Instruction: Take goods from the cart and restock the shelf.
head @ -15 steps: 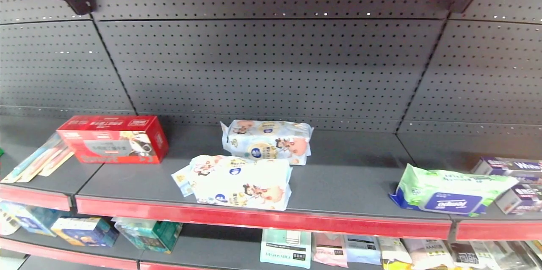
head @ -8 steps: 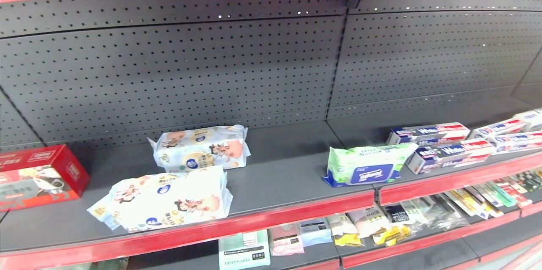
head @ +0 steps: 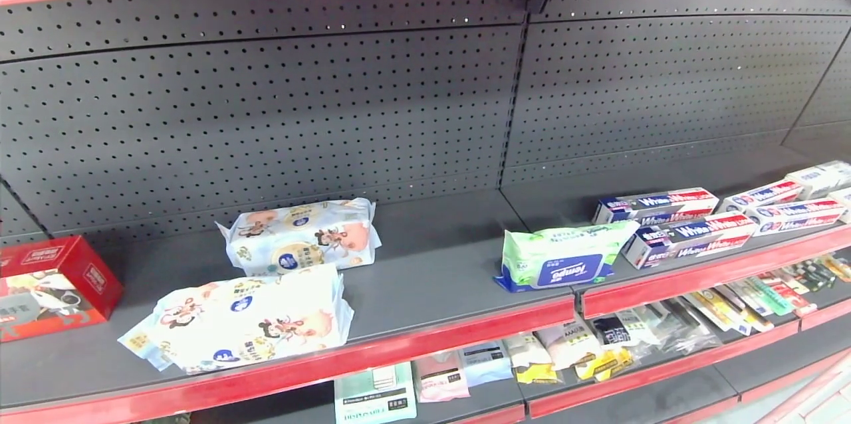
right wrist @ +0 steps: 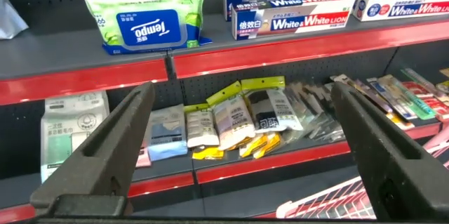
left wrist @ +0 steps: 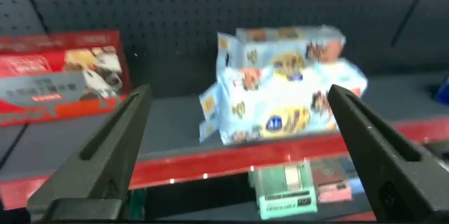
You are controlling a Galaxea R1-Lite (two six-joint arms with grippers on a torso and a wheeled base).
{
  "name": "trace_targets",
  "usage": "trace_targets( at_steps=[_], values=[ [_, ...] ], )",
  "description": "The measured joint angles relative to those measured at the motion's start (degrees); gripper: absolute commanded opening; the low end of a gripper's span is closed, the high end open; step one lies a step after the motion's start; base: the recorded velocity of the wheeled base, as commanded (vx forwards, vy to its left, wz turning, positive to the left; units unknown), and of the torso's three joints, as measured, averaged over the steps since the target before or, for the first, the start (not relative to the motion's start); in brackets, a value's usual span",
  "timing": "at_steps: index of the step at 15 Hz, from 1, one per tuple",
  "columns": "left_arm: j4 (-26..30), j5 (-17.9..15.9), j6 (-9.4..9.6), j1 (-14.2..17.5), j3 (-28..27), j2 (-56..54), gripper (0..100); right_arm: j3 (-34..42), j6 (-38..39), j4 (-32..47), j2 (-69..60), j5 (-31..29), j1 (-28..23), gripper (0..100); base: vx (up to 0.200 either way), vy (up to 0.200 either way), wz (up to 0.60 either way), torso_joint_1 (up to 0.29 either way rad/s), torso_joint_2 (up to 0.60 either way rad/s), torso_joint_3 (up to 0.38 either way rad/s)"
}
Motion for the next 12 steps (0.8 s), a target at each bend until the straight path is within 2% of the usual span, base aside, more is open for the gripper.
trace_targets(
  at_steps=[3, 6, 10, 12],
  values=[
    [1.2, 5.1, -2.74, 0.4, -9.8, 15.3, 100, 0.0, 0.0, 0.0, 0.0, 0.0, 0.0, 100, 0.0, 0.0, 0.0, 0.0, 0.0, 0.0],
    [2.3, 10.0, -3.84, 2.6, -16.4, 34.1, 100, 0.0, 0.0, 0.0, 0.0, 0.0, 0.0, 100, 0.0, 0.0, 0.0, 0.0, 0.0, 0.0],
    [3.4, 14.4, -3.78, 6.1, -20.4, 50.2, 100, 0.0, 0.0, 0.0, 0.0, 0.0, 0.0, 100, 0.0, 0.0, 0.0, 0.0, 0.0, 0.0],
    [3.0, 15.9, -3.02, 7.9, -20.7, 55.2, 100, 0.0, 0.0, 0.0, 0.0, 0.0, 0.0, 100, 0.0, 0.0, 0.0, 0.0, 0.0, 0.0]
  ],
)
